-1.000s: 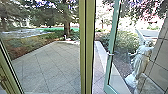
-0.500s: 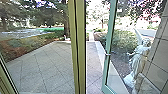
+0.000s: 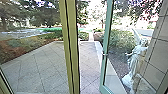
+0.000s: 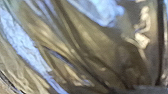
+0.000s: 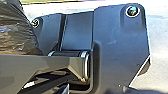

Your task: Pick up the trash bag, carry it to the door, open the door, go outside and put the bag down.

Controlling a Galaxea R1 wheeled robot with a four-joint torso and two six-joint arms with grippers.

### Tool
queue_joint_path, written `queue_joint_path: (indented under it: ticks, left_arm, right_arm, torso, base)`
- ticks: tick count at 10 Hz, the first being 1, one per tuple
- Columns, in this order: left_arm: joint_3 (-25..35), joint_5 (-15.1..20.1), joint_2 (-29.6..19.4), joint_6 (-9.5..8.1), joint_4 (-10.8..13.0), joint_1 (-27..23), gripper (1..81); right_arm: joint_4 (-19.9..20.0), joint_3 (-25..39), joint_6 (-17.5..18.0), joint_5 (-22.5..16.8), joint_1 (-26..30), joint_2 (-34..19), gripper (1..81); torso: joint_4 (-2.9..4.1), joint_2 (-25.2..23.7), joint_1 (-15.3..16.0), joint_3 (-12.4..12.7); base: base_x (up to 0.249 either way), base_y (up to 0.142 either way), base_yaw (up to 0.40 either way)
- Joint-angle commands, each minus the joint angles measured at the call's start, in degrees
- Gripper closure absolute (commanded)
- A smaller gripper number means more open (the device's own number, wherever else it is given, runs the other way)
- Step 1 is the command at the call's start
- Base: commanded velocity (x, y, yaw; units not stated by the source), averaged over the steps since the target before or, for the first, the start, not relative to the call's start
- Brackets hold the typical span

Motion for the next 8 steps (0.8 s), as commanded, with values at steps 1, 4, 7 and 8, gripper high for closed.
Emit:
queue_joint_path:
  ticks: [1,4,7,8]
  left_arm:
    - [0.01,2.60,-0.14,0.12,0.54,-3.23,81.1]
    - [0.01,2.60,-0.23,0.12,0.63,-3.23,81.1]
    - [0.09,2.60,-0.23,0.12,0.63,-3.23,81.1]
    - [0.10,2.60,-0.23,0.12,0.63,-3.23,81.1]
  right_arm:
    - [-0.27,-0.48,-0.31,-4.33,2.82,0.26,1.0]
    - [-0.09,-0.57,-0.31,-3.81,2.47,0.26,1.0]
    - [-0.18,-0.48,-0.31,-3.81,2.30,0.35,1.0]
    - [-0.18,-0.57,-0.31,-3.81,2.30,0.35,1.0]
  torso:
    - [0.00,0.00,0.00,0.00]
    - [0.00,0.00,0.00,0.00]
    - [0.00,0.00,0.00,0.00]
    - [0.00,0.00,0.00,0.00]
  base:
    - [0.000,-0.118,0.000]
    - [0.000,-0.121,0.000]
    - [0.000,-0.132,0.000]
    - [0.000,-0.133,0.000]
